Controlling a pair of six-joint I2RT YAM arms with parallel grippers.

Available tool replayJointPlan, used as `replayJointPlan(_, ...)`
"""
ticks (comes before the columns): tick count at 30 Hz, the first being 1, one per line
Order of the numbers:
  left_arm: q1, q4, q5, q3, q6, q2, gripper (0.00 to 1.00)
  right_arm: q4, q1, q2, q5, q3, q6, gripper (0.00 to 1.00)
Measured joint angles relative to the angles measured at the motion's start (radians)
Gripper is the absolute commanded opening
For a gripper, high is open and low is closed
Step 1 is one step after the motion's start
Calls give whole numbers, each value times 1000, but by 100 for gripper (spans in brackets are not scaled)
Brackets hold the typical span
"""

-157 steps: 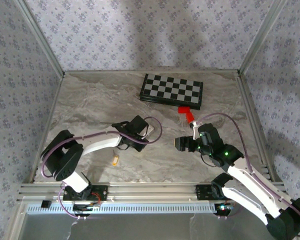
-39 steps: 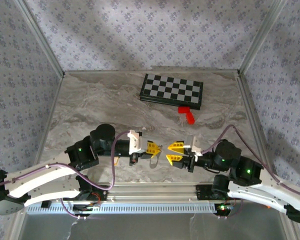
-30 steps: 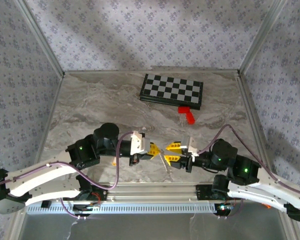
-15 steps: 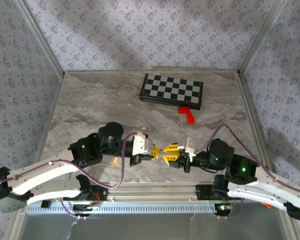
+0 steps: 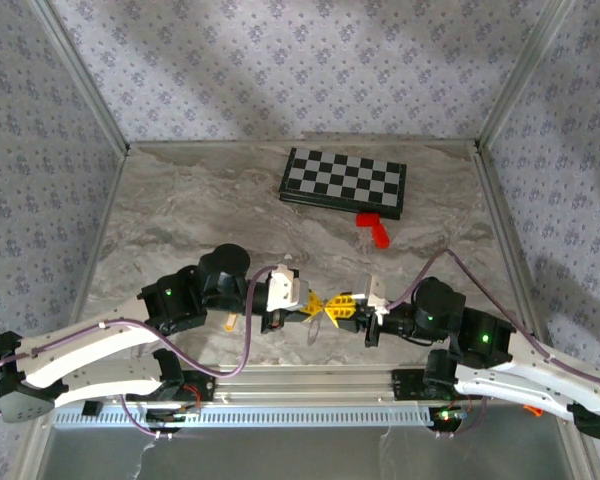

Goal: Put the keys on the keyring

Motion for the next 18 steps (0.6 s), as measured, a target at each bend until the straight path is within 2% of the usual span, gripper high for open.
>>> replayJointPlan(3, 0, 0, -2, 0, 0, 0, 2, 0, 2, 0, 5, 0, -6, 0)
replayJointPlan(6, 0, 3, -6, 0, -4, -2, 24, 2, 3, 0, 8, 0, -7, 0)
replayJointPlan(8, 0, 17, -11, -3, -14, -14, 30, 1, 4, -8, 9, 0, -7, 0)
replayJointPlan(14, 18, 190, -16, -141, -103, -187, 34, 120, 4, -91, -40, -66, 5, 0)
replayJointPlan(18, 27, 277, 1, -184, -169, -220, 35, 268, 4, -163, -84, -137, 41, 0)
